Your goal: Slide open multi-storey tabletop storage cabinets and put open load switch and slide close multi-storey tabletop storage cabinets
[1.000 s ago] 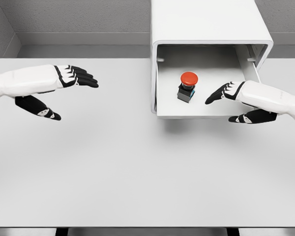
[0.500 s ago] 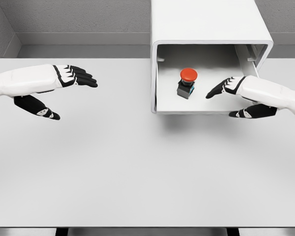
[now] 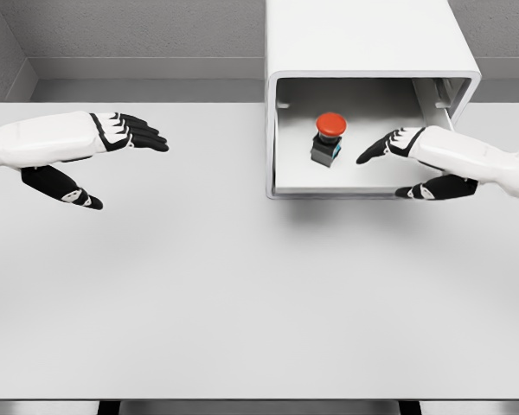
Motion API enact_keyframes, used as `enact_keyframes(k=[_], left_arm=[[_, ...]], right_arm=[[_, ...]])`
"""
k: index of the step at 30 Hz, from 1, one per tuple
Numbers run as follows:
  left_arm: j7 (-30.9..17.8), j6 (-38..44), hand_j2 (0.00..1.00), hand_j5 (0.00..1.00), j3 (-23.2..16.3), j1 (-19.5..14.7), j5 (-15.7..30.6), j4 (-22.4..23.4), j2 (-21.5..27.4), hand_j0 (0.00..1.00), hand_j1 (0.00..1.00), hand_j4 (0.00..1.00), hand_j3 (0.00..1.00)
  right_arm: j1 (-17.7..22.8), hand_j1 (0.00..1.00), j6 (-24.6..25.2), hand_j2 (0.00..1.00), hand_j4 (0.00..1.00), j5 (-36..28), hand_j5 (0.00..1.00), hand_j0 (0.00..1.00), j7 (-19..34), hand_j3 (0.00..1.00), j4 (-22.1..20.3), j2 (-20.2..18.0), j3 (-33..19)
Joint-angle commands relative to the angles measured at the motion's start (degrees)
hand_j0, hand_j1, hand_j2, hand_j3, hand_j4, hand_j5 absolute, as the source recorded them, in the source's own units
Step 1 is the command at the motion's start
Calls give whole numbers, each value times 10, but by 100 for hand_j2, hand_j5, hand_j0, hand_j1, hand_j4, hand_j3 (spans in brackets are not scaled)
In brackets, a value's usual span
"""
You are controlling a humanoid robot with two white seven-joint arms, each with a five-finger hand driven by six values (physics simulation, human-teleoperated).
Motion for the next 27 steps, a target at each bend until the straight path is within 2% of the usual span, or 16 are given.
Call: enact_keyframes(k=[1,12,17,21,22,27], left_arm=[[0,2,100,100,0,0,4,1,2,100,100,100,100],[0,2,100,100,0,-3,4,4,1,100,100,100,100],[0,2,100,100,0,-2,4,4,2,100,100,100,100],[0,2,100,100,6,-4,6,2,1,100,100,100,100],[0,2,100,100,18,2,7,1,2,100,100,100,100],[0,2,100,100,18,4,5,2,2,100,100,100,100]], right_arm=[[0,79,1,79,79,-4,79,79,0,79,4,1,-1],[-11,79,1,79,79,-4,79,79,1,79,19,8,0],[-9,79,1,79,79,-1,79,79,1,79,-19,3,2],[-5,79,1,79,79,-1,79,79,1,79,-19,2,4],[-5,79,1,79,79,-1,79,79,1,79,-14,5,4],[-8,79,1,79,79,-1,79,79,14,79,18,25,5]])
